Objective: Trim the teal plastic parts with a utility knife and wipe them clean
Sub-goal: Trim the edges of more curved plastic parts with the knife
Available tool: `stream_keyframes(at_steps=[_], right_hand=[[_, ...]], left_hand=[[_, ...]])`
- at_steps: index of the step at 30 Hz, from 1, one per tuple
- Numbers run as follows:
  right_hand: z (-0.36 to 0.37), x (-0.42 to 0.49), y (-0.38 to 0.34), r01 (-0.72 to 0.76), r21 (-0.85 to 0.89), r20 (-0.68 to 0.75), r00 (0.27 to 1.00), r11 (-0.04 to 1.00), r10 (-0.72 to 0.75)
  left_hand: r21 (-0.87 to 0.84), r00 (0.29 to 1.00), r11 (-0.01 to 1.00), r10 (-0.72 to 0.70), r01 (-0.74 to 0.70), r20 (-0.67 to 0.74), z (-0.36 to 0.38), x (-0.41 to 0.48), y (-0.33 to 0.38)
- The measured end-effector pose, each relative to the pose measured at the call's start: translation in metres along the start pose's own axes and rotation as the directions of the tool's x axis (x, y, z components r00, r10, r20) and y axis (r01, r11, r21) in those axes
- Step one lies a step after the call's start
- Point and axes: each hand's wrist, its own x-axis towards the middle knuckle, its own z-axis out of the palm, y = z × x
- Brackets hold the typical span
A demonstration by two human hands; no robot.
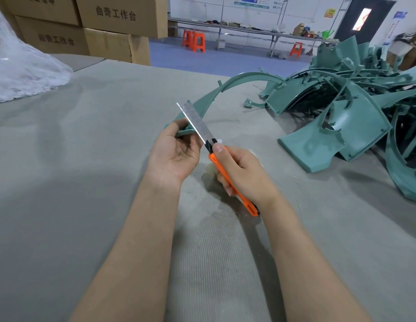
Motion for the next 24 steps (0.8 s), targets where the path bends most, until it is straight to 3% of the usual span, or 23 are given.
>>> stream_keyframes(at_steps=[6, 9, 12, 14, 16, 19, 24], right_hand=[[0.009, 0.001, 0.0, 0.028, 0.006, 0.037, 0.999, 1.0, -0.028], [0.003, 0.001, -0.009, 0.067, 0.219, -0.141, 0.989, 0.974, -0.037], [-0.004, 0.005, -0.015, 0.046, 0.345, -0.325, 0.943, 0.937, 0.073], [-0.006, 0.007, -0.013, -0.025, 0.372, -0.353, 0.921, 0.928, 0.166], [-0.008, 0.008, -0.009, -0.088, 0.351, -0.365, 0.904, 0.932, 0.223], [-0.023, 0.008, -0.006, -0.096, 0.355, -0.417, 0.874, 0.93, 0.25], [-0.054, -0.001, -0.007, -0.091, 0.375, -0.335, 0.915, 0.923, 0.226]], left_hand=[[-0.101, 1.0, 0.995, 0.018, -0.02, -0.025, 0.002, 0.0, 0.001], [-0.009, 0.991, 0.994, 0.11, -0.111, -0.07, 0.002, 0.002, -0.005], [0.08, 0.98, 0.978, 0.194, -0.191, -0.033, 0.002, 0.003, -0.016], [0.208, 0.977, 0.955, 0.214, -0.212, 0.012, 0.004, 0.003, -0.029], [0.353, 0.977, 0.911, 0.194, -0.212, 0.087, 0.006, 0.002, -0.041], [0.448, 0.975, 0.884, 0.038, -0.136, 0.22, 0.007, -0.002, -0.033], [0.328, 0.974, 0.945, -0.064, -0.012, 0.219, -0.015, -0.001, 0.017]])
